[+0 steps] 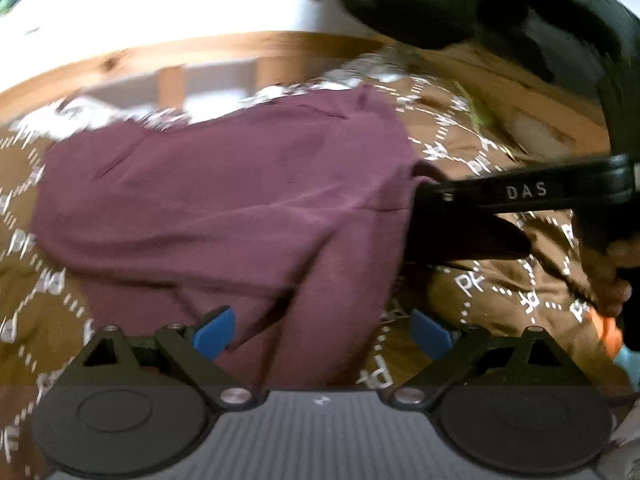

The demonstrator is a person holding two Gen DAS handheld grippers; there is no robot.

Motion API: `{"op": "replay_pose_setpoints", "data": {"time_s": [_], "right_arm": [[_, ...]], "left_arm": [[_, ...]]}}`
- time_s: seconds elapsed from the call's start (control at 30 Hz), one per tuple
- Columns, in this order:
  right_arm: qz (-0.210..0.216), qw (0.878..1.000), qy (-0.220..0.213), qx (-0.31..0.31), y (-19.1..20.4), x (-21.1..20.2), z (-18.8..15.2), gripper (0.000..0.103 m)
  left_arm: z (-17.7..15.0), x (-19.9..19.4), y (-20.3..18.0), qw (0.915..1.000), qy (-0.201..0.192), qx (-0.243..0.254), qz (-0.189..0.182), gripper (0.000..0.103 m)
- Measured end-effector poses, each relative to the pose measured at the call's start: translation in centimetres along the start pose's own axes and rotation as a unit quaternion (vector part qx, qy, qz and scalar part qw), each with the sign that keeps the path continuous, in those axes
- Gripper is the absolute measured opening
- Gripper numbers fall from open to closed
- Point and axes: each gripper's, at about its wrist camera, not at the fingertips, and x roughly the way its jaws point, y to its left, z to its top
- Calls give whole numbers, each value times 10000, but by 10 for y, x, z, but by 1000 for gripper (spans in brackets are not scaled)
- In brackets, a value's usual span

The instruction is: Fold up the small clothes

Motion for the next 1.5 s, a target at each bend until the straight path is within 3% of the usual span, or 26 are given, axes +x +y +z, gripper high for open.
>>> {"op": "replay_pose_setpoints", "data": {"time_s": [0.13,0.27,0.37,0.5,0.63,0.7,1.03,1.17,1.3,1.43,1.5], "right_arm": [[158,9992,-29,-356,9,-11,-4,9],[340,9988,-85,-330,8,-21,-7,9],[515,9981,-67,-342,7,-25,-11,9],[760,9960,-41,-475,11,-31,-17,9],[800,9950,-78,-590,13,-38,-20,9],[788,9953,-158,-540,12,-42,-20,9],[495,9960,-742,-40,-4,-65,-23,9],[525,9964,-645,132,-13,-61,-21,9],[217,9994,-149,-238,-6,-44,-33,23],[240,9968,138,-748,7,-39,-47,62],[284,9939,305,-1018,14,-34,-53,68]], "left_arm": [[4,18,-22,9987,-56,470,186,100],[4,32,-24,9974,109,540,468,100],[3,31,-17,9974,80,360,626,100],[7,21,-10,9982,-149,95,565,100],[13,13,-14,9986,-286,85,439,100],[15,10,-14,9978,-304,31,585,99],[8,-15,15,9887,79,-430,1433,95],[2,-17,28,9886,270,-739,1287,93],[4,-17,27,9893,188,-639,1302,91],[6,-15,27,9912,111,-601,1172,90],[10,-12,28,9923,100,-643,1049,90]]}}
